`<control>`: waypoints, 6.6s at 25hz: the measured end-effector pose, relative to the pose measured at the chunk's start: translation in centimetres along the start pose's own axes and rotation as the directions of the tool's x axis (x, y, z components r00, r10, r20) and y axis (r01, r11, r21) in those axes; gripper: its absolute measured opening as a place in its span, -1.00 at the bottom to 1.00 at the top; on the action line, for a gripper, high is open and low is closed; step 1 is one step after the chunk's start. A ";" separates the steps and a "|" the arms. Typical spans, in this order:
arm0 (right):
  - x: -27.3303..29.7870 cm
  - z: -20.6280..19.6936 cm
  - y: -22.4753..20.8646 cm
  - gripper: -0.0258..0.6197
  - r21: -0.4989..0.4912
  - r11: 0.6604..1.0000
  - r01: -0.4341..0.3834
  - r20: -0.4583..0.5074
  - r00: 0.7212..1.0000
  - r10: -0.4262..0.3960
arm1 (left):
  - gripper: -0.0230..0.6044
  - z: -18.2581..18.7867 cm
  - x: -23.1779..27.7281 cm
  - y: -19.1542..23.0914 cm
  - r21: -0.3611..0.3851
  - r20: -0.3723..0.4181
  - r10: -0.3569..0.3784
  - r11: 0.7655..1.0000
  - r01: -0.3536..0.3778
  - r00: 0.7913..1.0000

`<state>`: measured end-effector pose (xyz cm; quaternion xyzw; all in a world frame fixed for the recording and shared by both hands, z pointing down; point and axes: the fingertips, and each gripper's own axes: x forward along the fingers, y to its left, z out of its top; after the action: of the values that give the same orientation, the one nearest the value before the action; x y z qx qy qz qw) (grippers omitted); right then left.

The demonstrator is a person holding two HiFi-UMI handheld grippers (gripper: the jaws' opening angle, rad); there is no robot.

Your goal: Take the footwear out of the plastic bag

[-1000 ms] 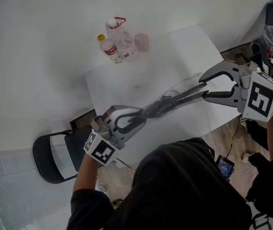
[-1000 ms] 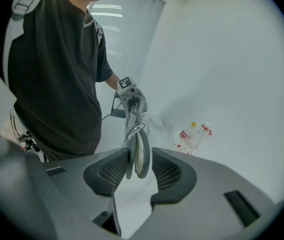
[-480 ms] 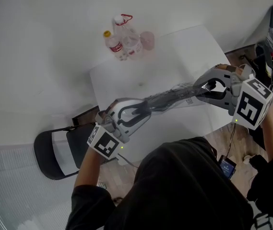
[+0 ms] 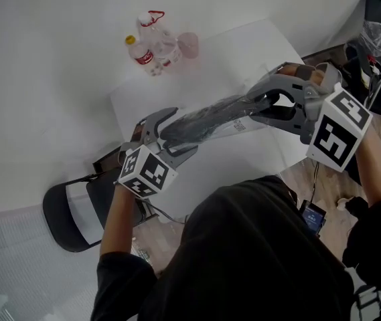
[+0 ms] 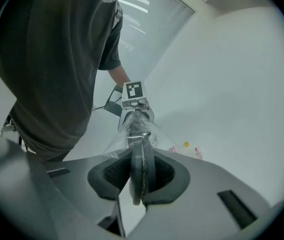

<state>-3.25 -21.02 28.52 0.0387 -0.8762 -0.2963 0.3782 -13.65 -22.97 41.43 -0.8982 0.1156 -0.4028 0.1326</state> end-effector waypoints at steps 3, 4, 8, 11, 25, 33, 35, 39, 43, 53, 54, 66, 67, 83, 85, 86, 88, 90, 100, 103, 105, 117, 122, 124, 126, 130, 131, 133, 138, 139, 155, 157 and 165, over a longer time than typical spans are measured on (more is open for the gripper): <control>0.6 0.4 0.3 -0.67 -0.028 1.000 -0.006 0.003 1.000 0.006 | 0.03 0.3 0.9 -0.6 0.016 -0.001 0.012 1.000 -0.012 1.000; 0.7 0.5 0.4 -0.66 -0.023 1.000 -0.009 0.010 1.000 0.009 | -0.22 0.5 0.9 -0.5 0.017 0.014 0.033 0.999 -0.034 0.999; 0.6 1.1 0.7 -0.66 0.008 1.000 -0.004 0.053 0.999 0.004 | -0.42 1.0 0.5 0.0 0.008 0.052 0.093 0.996 -0.093 0.994; 0.8 1.3 0.8 -0.64 0.040 0.999 0.008 0.072 0.997 -0.010 | -0.49 0.9 0.4 -0.3 0.007 0.065 0.102 0.995 -0.103 0.993; 1.7 1.0 1.7 -0.67 0.040 0.999 -0.022 0.068 0.998 0.020 | -0.49 0.2 0.4 -0.5 0.016 0.033 0.136 0.990 -0.137 0.990; 1.4 0.7 1.4 -0.67 0.048 0.999 -0.004 0.062 0.998 0.001 | -0.49 -1.4 0.3 0.2 -0.002 0.029 0.158 0.987 -0.158 0.987; 1.1 0.6 1.2 -0.67 0.049 0.999 0.003 0.059 0.998 -0.006 | -0.49 -1.7 0.3 0.4 -0.006 0.024 0.165 0.986 -0.165 0.986; -0.4 0.7 1.0 -0.67 0.063 0.998 0.012 0.073 0.997 -0.017 | -0.49 -1.5 -0.3 0.6 -0.028 0.025 0.186 0.982 -0.185 0.982; -1.2 0.8 1.0 -0.67 0.051 0.999 0.019 0.074 0.997 -0.023 | -0.50 -1.5 -0.5 0.6 -0.027 0.018 0.199 0.980 -0.198 0.980; -0.8 0.9 1.3 -0.67 0.033 0.999 0.010 0.074 0.997 -0.012 | -0.53 -2.3 -0.8 0.6 -0.033 0.007 0.177 0.984 -0.177 0.984; -0.6 1.0 1.2 -0.67 0.028 1.000 0.012 0.075 0.997 -0.014 | -0.53 -2.5 -1.0 0.6 -0.034 0.003 0.179 0.983 -0.178 0.984; -1.6 0.9 0.9 -0.67 0.020 0.999 0.026 0.072 0.997 -0.027 | -0.53 -3.1 -1.0 0.4 -0.029 0.006 0.178 0.984 -0.178 0.984; -1.7 0.9 0.8 -0.67 0.020 0.999 0.028 0.071 0.997 -0.029 | -0.53 -3.4 -1.1 0.4 -0.018 -0.004 0.180 0.983 -0.180 0.984; -3.4 0.2 0.0 -0.67 0.027 0.998 0.055 0.076 0.995 -0.057 | -0.83 -4.6 -2.3 1.0 -0.084 -0.017 0.233 0.969 -0.233 0.972; -3.4 0.2 0.1 -0.67 0.026 0.998 0.063 0.065 0.996 -0.064 | -0.84 -4.7 -2.4 1.0 -0.086 -0.014 0.234 0.968 -0.234 0.972; -3.5 0.2 0.1 -0.67 0.027 0.997 0.065 0.061 0.996 -0.067 | -0.84 -4.7 -2.4 1.0 -0.087 -0.014 0.232 0.969 -0.233 0.973; -4.2 0.1 -0.3 -0.67 0.030 0.998 0.063 0.062 0.996 -0.064 | -0.84 -4.3 -2.6 1.1 -0.097 -0.020 0.230 0.968 -0.231 0.973; -4.9 0.0 -0.8 -0.67 0.030 0.998 0.056 0.072 0.996 -0.059 | -0.85 -3.7 -2.8 1.3 -0.109 -0.030 0.230 0.967 -0.232 0.973; -5.1 0.0 -0.9 -0.67 0.023 0.998 0.065 0.089 0.994 -0.067 | -0.85 -4.4 -2.7 1.2 -0.111 -0.041 0.233 0.965 -0.237 0.972; -5.3 -0.1 -1.0 -0.67 0.023 0.998 0.066 0.090 0.994 -0.068 | -0.85 -4.3 -2.8 1.1 -0.112 -0.041 0.233 0.965 -0.237 0.972; -5.3 -0.1 -1.0 -0.67 0.020 0.998 0.066 0.087 0.994 -0.067 | -0.85 -4.4 -2.7 1.0 -0.113 -0.039 0.233 0.965 -0.236 0.972; -5.3 -0.1 -1.2 -0.67 0.007 0.997 0.078 0.070 0.994 -0.079 | -0.85 -5.4 -2.8 1.5 -0.109 -0.032 0.252 0.961 -0.254 0.967; -5.3 0.0 -1.3 -0.67 0.004 0.997 0.083 0.067 0.994 -0.083 | -0.85 -5.6 -2.8 1.5 -0.109 -0.030 0.252 0.961 -0.254 0.967; -5.3 0.0 -1.3 -0.67 0.002 0.996 0.084 0.066 0.994 -0.084 | -0.85 -5.7 -2.8 1.5 -0.107 -0.031 0.255 0.960 -0.257 0.966; -5.3 -0.1 -1.3 -0.67 0.000 0.996 0.085 0.067 0.994 -0.084 | -0.85 -5.7 -2.8 1.5 -0.106 -0.032 0.256 0.960 -0.258 0.966; -5.4 0.0 -1.3 -0.67 -0.003 0.997 0.083 0.064 0.995 -0.083 | -0.85 -5.9 -3.0 1.5 -0.106 -0.032 0.259 0.960 -0.261 0.965; -5.4 0.1 -1.3 -0.67 -0.003 0.997 0.083 0.063 0.995 -0.083 | -0.85 -5.9 -3.0 1.5 -0.106 -0.032 0.260 0.959 -0.262 0.965; -5.4 0.1 -1.4 -0.67 -0.004 0.996 0.085 0.062 0.995 -0.084 | -0.85 -6.0 -3.0 1.5 -0.106 -0.033 0.261 0.959 -0.263 0.965; -5.4 0.0 -1.3 -0.67 -0.009 0.996 0.086 0.061 0.995 -0.085 | -0.85 -6.1 -3.0 1.5 -0.104 -0.032 0.265 0.958 -0.267 0.964; -5.4 0.0 -1.3 -0.67 -0.010 0.996 0.086 0.060 0.995 -0.085 | -0.85 -6.2 -3.0 1.5 -0.105 -0.032 0.265 0.958 -0.267 0.964; -5.4 0.0 -1.3 -0.67 -0.017 0.996 0.087 0.055 0.995 -0.086 | -0.85 -6.5 -3.2 1.5 -0.102 -0.037 0.271 0.956 -0.274 0.962; -5.5 0.1 -1.4 -0.67 -0.017 0.996 0.089 0.056 0.995 -0.088 | -0.85 -6.6 -3.2 1.5 -0.102 -0.036 0.271 0.956 -0.274 0.962; -5.4 -0.1 -1.3 -0.67 -0.019 0.996 0.085 0.049 0.995 -0.084 | -0.85 -7.0 -3.0 1.6 -0.104 -0.039 0.272 0.956 -0.275 0.962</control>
<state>0.45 -20.58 24.41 0.0647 -0.8795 -0.3221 0.3444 -21.07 -24.57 43.30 -0.8745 0.2619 -0.3847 0.1367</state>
